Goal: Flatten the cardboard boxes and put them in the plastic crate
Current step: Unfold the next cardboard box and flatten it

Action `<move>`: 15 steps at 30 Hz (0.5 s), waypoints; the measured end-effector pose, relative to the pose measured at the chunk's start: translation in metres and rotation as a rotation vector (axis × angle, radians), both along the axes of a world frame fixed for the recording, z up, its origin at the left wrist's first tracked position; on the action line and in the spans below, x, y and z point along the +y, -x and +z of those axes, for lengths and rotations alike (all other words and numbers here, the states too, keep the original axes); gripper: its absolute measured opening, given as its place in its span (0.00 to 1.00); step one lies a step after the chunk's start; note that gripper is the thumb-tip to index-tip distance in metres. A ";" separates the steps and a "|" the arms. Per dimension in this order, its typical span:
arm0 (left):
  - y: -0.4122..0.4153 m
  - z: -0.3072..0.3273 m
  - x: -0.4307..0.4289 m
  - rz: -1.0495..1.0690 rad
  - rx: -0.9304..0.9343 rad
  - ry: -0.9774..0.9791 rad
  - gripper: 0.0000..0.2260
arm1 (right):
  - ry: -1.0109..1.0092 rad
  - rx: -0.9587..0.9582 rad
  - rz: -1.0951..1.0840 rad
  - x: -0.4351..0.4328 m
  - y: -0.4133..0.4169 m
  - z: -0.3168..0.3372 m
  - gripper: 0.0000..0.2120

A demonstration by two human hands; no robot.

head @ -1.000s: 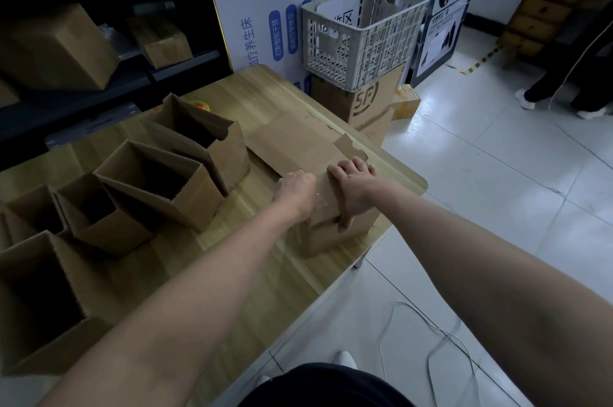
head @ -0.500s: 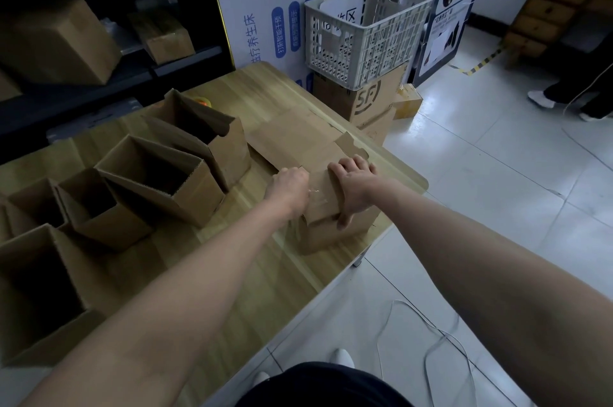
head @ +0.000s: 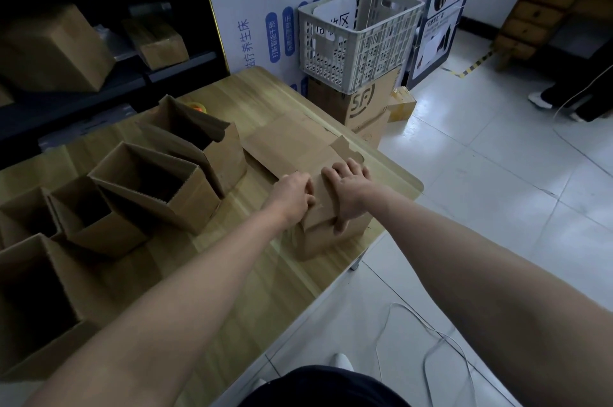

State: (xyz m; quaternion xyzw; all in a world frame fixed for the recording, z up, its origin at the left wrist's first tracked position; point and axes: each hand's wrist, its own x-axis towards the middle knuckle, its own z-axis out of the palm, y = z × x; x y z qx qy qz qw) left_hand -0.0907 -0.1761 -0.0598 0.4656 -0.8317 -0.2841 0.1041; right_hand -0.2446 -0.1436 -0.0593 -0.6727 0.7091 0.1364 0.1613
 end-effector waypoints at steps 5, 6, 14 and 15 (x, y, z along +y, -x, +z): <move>0.007 0.011 0.002 -0.085 -0.132 0.030 0.05 | 0.015 -0.014 -0.002 0.000 0.005 -0.002 0.62; 0.003 0.010 0.001 -0.096 -0.087 -0.011 0.06 | 0.016 -0.015 0.000 0.000 0.005 -0.003 0.62; -0.026 0.010 0.002 0.242 1.003 -0.755 0.12 | 0.034 -0.068 -0.061 -0.004 0.024 0.003 0.61; -0.026 0.011 0.000 0.323 1.099 -0.846 0.12 | 0.024 -0.084 -0.077 -0.004 0.028 0.005 0.61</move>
